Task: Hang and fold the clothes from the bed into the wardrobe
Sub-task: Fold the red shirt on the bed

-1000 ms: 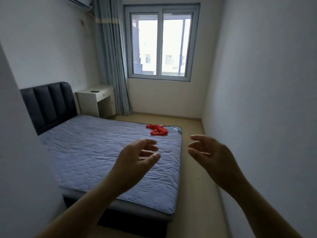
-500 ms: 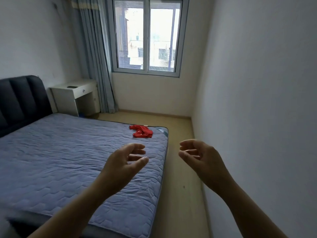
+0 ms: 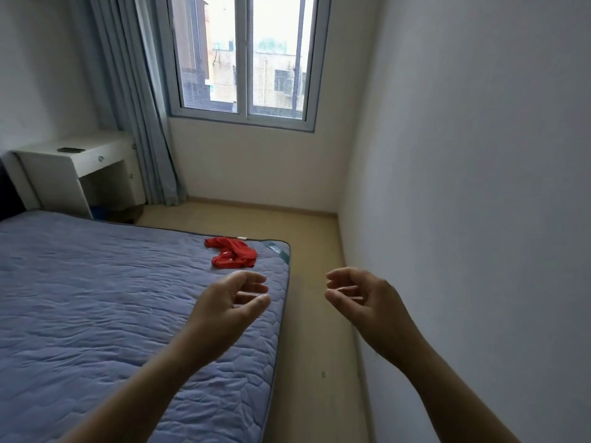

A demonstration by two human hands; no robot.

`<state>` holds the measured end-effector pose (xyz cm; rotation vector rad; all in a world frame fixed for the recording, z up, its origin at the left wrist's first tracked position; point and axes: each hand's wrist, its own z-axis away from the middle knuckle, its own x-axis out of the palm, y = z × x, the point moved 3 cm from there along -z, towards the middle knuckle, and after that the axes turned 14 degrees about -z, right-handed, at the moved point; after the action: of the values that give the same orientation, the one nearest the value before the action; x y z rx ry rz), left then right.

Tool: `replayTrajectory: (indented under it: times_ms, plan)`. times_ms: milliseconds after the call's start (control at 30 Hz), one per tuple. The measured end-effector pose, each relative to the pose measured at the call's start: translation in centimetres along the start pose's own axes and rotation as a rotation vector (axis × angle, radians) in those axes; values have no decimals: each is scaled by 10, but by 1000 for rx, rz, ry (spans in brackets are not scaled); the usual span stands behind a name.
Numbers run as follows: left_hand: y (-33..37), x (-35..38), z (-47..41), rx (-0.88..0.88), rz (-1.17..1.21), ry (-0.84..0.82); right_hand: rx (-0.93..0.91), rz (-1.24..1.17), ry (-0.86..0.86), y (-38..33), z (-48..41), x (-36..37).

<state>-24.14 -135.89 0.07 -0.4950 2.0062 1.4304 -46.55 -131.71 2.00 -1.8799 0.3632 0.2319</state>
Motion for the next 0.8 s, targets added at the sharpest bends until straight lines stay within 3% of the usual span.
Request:
replayTrajectory:
  times_ms: [267, 500, 800]
  plan:
    - [-10, 70, -130, -38, -44, -5, 20, -52, -9, 94, -123, -47]
    - [-13, 101, -235, -147, -63, 51, 21, -57, -124, 154, -248, -79]
    - [-90, 121, -370, -296, -24, 115, 57, -63, -246, 246, -398, -58]
